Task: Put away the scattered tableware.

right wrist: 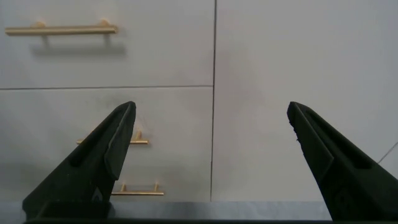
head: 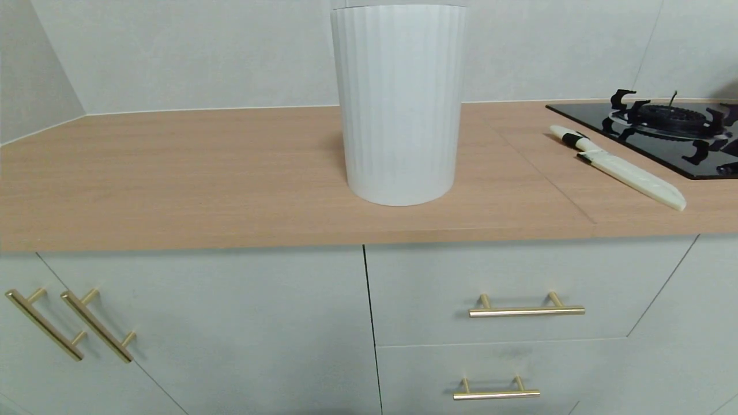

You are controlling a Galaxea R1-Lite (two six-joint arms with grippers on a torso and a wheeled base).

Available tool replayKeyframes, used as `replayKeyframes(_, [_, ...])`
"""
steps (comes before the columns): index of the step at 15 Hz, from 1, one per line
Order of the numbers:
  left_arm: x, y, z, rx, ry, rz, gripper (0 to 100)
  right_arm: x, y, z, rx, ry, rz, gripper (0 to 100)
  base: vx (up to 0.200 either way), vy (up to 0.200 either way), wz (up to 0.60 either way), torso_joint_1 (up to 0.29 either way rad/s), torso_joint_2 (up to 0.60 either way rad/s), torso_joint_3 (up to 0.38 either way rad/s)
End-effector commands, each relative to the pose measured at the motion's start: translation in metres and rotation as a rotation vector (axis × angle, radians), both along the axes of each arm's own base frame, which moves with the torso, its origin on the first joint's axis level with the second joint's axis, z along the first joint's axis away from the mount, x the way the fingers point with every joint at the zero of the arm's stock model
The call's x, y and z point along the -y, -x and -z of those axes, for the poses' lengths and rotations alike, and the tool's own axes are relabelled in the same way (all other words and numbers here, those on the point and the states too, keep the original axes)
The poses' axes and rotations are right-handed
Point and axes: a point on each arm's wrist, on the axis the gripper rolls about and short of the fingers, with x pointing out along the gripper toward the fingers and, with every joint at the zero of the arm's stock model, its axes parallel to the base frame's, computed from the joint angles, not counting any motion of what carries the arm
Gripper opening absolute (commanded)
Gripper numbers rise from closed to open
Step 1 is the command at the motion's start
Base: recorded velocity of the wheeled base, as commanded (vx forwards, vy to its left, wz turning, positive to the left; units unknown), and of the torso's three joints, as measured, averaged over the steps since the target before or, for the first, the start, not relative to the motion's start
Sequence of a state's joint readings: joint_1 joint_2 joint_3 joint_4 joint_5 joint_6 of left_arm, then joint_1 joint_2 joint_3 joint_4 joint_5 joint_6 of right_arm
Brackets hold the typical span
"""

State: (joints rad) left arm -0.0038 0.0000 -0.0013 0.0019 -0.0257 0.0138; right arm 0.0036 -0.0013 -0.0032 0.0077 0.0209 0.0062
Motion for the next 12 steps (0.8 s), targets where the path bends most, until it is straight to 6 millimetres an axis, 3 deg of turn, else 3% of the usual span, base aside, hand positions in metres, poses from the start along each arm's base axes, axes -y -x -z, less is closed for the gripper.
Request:
replayKeyframes(1, [0.0,0.0,-0.0001,0.001,0.0,0.0,100,0.0,-0.0001,0.0,-0.001,0.0,-0.002,100,0.0,0.0,0.0,0.056,-0.3,-0.369])
replayKeyframes(12, [0.0,0.0,-0.0001,0.001,0.0,0.0,100,0.0,-0.0001,0.0,-0.001,0.0,-0.002,100,0.0,0.0,0.0,0.122,-0.49,-0.333])
